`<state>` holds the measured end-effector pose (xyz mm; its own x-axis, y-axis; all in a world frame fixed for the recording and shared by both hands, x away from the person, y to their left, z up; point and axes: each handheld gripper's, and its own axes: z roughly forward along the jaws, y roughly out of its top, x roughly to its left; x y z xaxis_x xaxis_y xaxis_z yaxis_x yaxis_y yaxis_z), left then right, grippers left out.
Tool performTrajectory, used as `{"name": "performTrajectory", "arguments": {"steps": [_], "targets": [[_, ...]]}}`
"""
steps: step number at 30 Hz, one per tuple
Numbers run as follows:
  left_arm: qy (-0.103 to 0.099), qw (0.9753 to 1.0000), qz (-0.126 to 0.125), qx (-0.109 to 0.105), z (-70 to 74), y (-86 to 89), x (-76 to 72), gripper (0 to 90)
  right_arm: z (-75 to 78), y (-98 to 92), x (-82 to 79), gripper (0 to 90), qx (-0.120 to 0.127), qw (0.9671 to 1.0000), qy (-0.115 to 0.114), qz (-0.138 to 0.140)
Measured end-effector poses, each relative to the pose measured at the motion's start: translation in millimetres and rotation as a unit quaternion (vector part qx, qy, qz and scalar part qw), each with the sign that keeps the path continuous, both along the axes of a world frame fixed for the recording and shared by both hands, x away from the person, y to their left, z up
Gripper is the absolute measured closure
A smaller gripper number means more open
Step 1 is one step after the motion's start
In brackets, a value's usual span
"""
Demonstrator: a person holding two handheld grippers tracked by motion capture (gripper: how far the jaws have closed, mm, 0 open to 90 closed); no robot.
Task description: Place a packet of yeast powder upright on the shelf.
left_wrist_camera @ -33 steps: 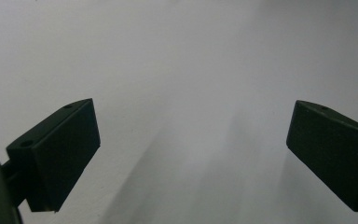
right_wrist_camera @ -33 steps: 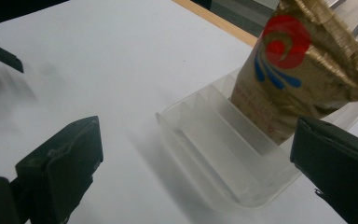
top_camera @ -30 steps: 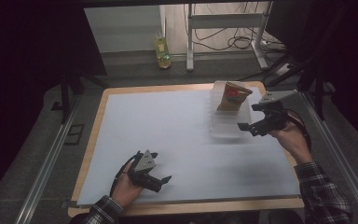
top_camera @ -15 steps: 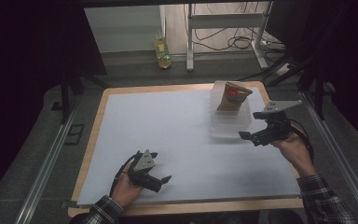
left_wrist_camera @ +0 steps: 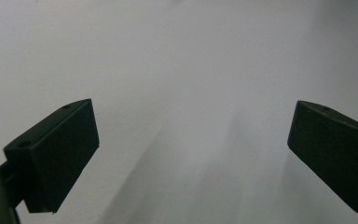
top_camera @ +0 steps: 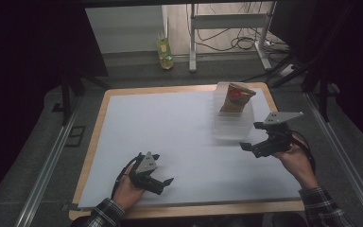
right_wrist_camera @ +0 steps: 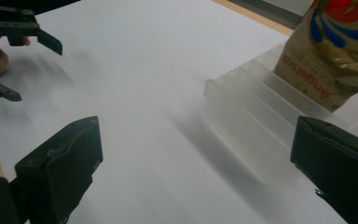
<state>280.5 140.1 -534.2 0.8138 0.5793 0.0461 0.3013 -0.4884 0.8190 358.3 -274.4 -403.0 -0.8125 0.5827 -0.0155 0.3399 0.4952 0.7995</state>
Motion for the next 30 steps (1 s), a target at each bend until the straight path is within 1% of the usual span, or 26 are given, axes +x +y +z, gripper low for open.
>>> {"name": "performTrajectory", "arguments": {"steps": [2, 9, 13, 19, 30], "targets": [[0.000, 1.0000, 0.000, 0.000, -0.1, -0.1, 0.0, 2.1, -1.9, 1.1, -3.0, 2.2, 0.006, 1.0000, 0.001, 0.003], [0.001, 1.0000, -0.001, 0.000, -0.2, -0.2, 0.0, 2.1, -7.6, 5.4, -12.0, 1.8, 0.013, 0.9998, 0.008, 0.012], [0.002, 1.0000, -0.001, 0.000, -0.3, -0.3, 0.0, 2.1, -11.7, 8.2, -16.5, 1.7, 0.015, 0.9997, 0.014, 0.016], [0.001, 1.0000, -0.002, 0.000, -0.1, -0.2, -0.1, 2.1, -18.0, 12.1, -23.5, 1.5, 0.013, 0.9996, 0.017, 0.021], [0.001, 1.0000, -0.001, 0.001, 0.1, 0.0, -0.4, 2.1, -28.4, 20.0, -36.2, 0.8, 0.023, 0.9990, 0.022, 0.031]]}}
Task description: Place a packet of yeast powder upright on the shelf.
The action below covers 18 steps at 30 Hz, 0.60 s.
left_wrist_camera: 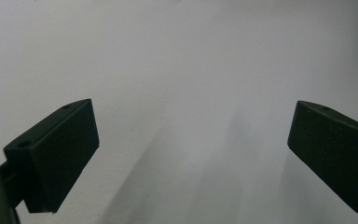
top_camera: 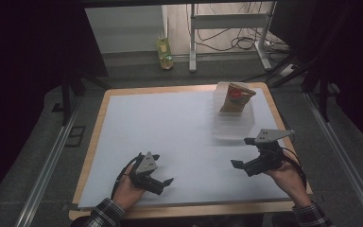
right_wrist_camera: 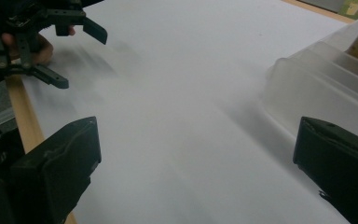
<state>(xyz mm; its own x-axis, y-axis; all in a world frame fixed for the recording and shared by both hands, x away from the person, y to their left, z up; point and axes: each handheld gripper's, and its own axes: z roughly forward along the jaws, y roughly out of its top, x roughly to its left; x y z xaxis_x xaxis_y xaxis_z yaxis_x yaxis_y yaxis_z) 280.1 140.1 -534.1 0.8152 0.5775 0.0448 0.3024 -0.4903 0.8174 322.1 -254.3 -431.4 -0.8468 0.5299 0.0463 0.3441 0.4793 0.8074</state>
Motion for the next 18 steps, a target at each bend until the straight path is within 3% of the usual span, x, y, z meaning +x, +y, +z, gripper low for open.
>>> {"name": "performTrajectory", "arguments": {"steps": [18], "targets": [[0.001, 1.0000, 0.001, 0.000, -0.3, -0.4, -0.1, 2.1, -20.8, 10.5, -12.0, 0.4, 0.002, 0.9998, 0.006, 0.018]]}}
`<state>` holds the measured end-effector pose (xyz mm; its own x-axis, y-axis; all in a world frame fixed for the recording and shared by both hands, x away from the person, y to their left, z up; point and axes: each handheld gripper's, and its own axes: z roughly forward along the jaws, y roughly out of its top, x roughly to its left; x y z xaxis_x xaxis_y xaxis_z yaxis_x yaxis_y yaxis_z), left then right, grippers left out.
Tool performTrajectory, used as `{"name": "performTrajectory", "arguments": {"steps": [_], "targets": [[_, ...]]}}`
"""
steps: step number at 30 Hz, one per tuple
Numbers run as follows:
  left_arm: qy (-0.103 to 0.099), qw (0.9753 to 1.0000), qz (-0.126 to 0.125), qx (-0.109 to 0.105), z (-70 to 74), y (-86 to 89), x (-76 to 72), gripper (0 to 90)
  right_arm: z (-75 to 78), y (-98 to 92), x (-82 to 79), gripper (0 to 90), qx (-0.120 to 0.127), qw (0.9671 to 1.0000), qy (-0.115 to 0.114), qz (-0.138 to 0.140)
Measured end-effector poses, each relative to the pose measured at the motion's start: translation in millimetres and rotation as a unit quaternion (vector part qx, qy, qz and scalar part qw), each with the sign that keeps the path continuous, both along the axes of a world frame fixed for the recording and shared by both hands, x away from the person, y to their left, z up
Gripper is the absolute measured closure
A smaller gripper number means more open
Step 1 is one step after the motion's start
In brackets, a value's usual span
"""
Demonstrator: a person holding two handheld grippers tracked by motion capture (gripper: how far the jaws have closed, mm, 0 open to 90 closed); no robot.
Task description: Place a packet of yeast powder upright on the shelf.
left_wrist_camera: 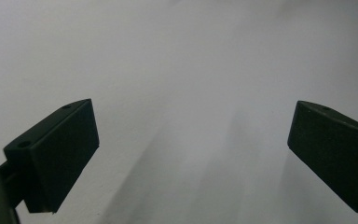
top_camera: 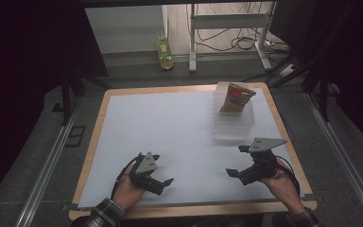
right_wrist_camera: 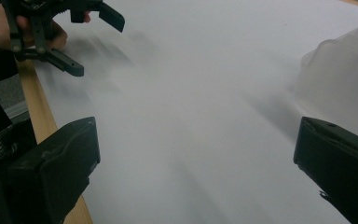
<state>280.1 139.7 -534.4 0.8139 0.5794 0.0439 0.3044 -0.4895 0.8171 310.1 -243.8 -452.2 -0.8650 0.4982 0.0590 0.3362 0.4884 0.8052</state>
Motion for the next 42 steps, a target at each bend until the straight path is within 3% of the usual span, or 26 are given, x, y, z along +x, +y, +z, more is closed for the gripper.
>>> {"name": "performTrajectory", "arguments": {"steps": [16, 31, 37, 42], "targets": [[-0.001, 1.0000, 0.000, 0.001, 0.1, -0.5, -0.3, 2.1, -23.6, 6.9, -2.9, 0.4, -0.007, 0.9999, 0.003, 0.012], [0.000, 0.9999, -0.013, -0.002, -0.9, -1.9, -0.9, 1.6, -52.4, 15.8, -5.2, 0.6, -0.055, 0.9980, -0.003, 0.032], [-0.002, 0.9998, -0.019, 0.000, -1.6, -3.5, -1.3, 1.5, -66.2, 20.6, -4.9, 0.7, -0.097, 0.9941, -0.001, 0.050], [-0.004, 0.9998, -0.021, -0.001, -1.3, -3.9, -0.9, 1.4, -69.0, 20.7, -3.8, 0.8, -0.094, 0.9939, 0.013, 0.055]]}}
